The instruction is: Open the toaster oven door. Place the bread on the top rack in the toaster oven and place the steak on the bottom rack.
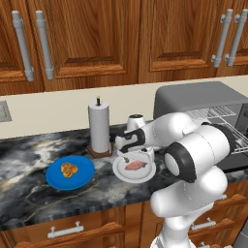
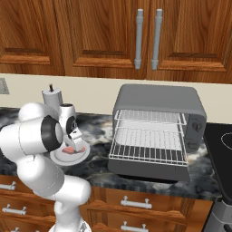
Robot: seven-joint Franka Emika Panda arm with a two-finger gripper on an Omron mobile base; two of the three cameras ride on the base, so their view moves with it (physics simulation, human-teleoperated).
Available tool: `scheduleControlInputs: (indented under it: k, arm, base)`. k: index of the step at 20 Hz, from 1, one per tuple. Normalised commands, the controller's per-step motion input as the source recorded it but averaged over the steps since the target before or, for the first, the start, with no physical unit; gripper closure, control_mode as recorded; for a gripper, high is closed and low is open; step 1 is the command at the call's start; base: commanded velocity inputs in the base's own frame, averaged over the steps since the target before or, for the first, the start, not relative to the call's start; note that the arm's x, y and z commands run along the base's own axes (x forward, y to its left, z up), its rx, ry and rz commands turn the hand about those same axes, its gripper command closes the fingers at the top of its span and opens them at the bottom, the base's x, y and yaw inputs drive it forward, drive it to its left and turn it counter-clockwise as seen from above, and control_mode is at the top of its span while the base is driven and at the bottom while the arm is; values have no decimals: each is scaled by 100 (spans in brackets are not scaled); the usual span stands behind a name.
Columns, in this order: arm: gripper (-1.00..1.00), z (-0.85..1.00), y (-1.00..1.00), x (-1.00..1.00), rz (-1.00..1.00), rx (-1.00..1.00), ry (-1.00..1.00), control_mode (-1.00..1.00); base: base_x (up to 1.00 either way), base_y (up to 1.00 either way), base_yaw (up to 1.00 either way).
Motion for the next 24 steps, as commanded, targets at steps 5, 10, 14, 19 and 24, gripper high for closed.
scheduleControlInputs:
  k: [5, 10, 14, 19, 24]
  arm:
    - [-100, -2, -8, -8, -10, 0, 1, -100]
    - [-100, 0, -1, -5, -12, -2, 1, -100]
    - [-100, 0, 0, 0, -10, -3, 5, -100]
    - [-100, -7, 0, 0, -5, -2, 7, -100]
    - [-100, -11, 0, 0, -1, 0, 1, -100]
  base:
    - [0, 0, 0]
    - [0, 0, 0]
    - [0, 0, 0]
    - [0, 0, 0]
    - [0, 0, 0]
